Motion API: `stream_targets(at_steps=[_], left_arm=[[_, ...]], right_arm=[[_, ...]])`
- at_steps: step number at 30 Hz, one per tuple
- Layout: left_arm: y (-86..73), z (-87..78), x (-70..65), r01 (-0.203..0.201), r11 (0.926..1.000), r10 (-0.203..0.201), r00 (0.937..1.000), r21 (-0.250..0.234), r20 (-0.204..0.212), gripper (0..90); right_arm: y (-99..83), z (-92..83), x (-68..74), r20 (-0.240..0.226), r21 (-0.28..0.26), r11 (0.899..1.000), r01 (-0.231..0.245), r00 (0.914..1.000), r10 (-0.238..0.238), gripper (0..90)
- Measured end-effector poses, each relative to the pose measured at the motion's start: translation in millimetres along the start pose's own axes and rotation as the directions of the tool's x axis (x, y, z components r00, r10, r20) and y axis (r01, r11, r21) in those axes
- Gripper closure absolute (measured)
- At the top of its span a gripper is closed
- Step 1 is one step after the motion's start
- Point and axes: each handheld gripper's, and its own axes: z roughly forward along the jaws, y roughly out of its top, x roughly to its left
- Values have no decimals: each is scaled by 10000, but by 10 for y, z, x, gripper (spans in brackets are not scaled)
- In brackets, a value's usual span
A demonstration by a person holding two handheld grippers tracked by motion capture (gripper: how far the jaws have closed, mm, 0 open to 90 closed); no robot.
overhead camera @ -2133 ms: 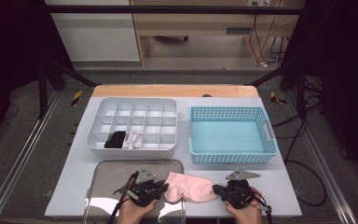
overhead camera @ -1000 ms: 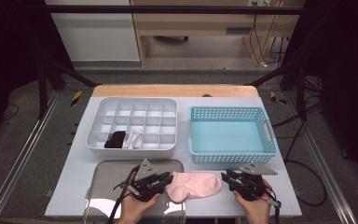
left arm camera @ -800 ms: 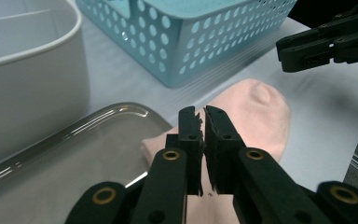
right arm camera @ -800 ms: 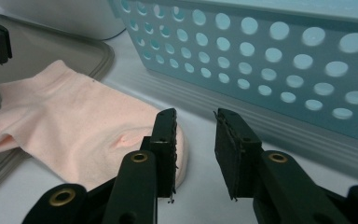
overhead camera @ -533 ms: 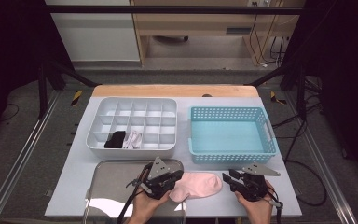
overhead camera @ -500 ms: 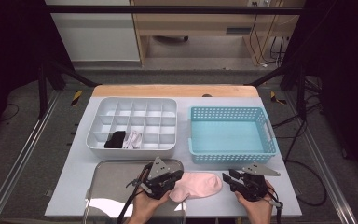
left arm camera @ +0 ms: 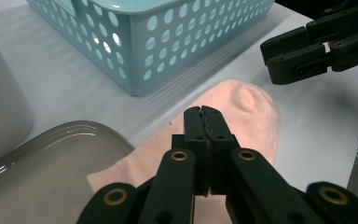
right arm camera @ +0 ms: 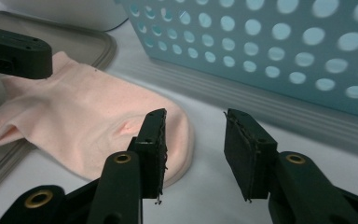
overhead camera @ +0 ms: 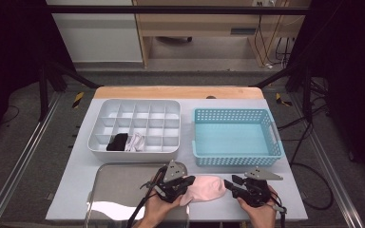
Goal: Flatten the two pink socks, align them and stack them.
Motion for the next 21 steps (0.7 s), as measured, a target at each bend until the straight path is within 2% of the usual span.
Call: stream_targets(at_steps=[15,21], left_arm=[[-34,143,-12,-144,9973,139,9999,717,75,891],[-47,172,-15,-170,9954,158,9998,943,130,892]], right_arm=[[-42,99,52,-208,552,9985,-15,9998,27,611],[-51,136,81,-250,780,9969,42,9997,-23,646]])
